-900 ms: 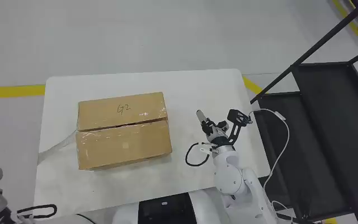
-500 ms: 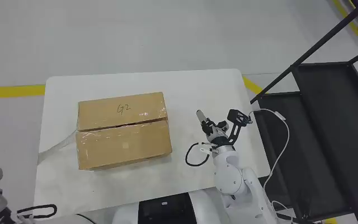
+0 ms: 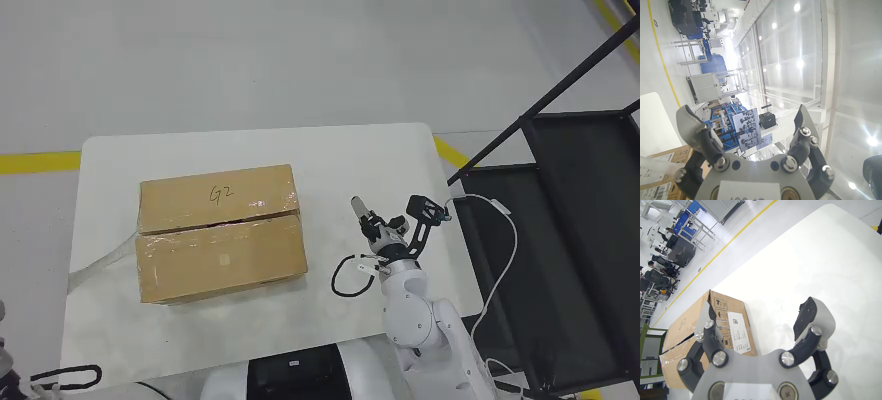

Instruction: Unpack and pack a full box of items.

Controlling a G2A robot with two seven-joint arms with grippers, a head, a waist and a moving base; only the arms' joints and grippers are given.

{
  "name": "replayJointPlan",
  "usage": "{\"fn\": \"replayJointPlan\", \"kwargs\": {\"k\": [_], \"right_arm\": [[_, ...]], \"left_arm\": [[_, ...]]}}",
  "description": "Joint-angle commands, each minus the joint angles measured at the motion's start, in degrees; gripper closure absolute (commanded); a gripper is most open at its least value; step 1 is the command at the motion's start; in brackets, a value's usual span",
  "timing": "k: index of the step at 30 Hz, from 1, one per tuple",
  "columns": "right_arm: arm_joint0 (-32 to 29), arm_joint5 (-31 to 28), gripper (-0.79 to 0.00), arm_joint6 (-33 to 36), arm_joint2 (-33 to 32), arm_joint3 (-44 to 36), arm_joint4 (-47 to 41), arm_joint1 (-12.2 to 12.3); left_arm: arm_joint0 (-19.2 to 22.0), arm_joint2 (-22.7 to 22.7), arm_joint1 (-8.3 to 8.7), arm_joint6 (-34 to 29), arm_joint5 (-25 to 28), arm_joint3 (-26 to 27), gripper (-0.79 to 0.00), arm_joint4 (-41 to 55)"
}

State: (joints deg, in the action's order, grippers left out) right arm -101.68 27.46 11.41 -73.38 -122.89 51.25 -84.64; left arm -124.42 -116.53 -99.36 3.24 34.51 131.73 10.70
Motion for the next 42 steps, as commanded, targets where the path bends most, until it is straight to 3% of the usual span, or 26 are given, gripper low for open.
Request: {"fn": "replayJointPlan", "kwargs": {"k": [1,12,15,25,36,42], "right_arm": [[0.0,0.0,-0.784,0.0,0.0,0.0,0.0,0.0],[0.1,-0.8,-0.785,0.1,0.1,0.5,0.3,0.1],[0.5,-0.8,-0.785,4.5,0.7,1.8,0.5,0.2],[2.0,-7.8,-0.785,11.0,-2.3,0.7,-11.7,0.6],[4.1,-16.8,-0.785,18.3,-7.0,3.3,-36.9,0.9],[6.2,-19.0,-0.785,18.6,-6.7,3.9,-41.4,1.1]], "left_arm": [[0.0,0.0,0.0,0.0,0.0,0.0,-0.785,0.0],[0.0,0.0,0.0,0.0,0.0,0.0,-0.785,0.0],[0.0,0.0,0.0,0.0,0.0,0.0,-0.785,0.0],[0.0,0.0,0.0,0.0,0.0,0.0,-0.785,0.0],[0.0,0.0,0.0,0.0,0.0,0.0,-0.785,0.0],[0.0,0.0,0.0,0.0,0.0,0.0,-0.785,0.0]]}}
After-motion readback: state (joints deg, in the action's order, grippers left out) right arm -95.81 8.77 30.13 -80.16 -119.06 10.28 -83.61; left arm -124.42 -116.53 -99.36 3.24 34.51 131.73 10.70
